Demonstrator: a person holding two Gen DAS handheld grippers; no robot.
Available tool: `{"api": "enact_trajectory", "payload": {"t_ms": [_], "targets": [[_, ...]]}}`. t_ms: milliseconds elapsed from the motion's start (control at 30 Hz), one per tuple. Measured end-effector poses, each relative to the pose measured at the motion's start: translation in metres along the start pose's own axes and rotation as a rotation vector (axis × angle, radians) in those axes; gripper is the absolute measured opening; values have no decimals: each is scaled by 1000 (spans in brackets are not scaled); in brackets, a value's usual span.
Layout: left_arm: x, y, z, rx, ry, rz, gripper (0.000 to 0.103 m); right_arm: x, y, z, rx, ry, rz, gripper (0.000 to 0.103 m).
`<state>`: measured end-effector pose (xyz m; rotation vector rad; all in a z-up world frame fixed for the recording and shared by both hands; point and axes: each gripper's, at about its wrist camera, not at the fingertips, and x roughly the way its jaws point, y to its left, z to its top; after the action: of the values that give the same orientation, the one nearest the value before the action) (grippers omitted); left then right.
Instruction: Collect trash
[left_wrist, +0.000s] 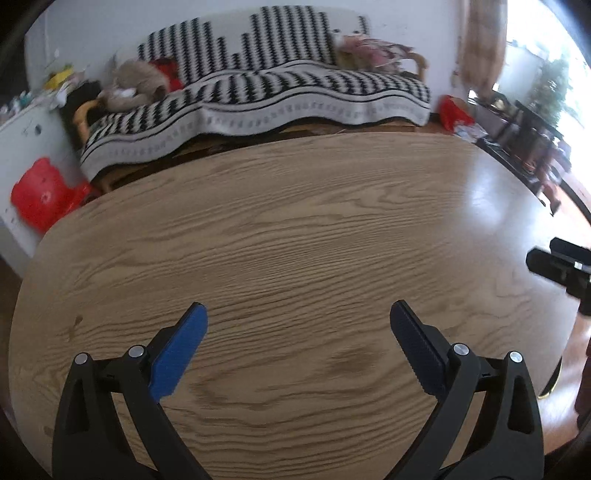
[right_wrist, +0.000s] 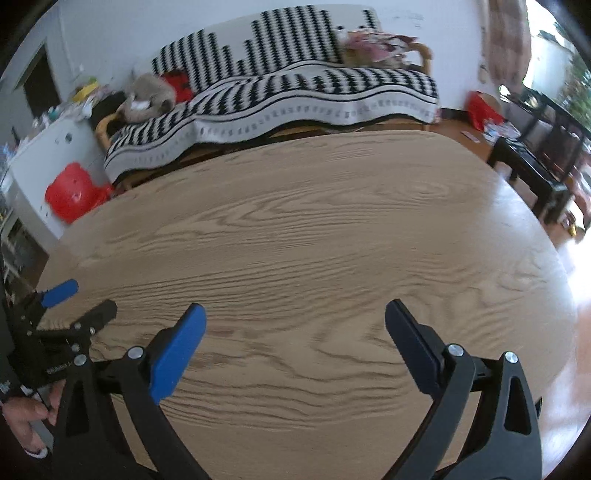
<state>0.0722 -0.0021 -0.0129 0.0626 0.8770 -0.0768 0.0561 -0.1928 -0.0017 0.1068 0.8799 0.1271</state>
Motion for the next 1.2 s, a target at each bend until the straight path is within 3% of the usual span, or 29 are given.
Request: {"api": "enact_trajectory", "payload": {"t_ms": [167,400,1200], "targets": [[-1,20,-5,-46,14,-6,96,22,24,1,-50,21,-1,94],[0,20,-7,-58,22,1,96,26,32,0,-56,29,10,94],[4,7,-12,-36,38,8,96,19,15,-6,-36,22,5,95]]}}
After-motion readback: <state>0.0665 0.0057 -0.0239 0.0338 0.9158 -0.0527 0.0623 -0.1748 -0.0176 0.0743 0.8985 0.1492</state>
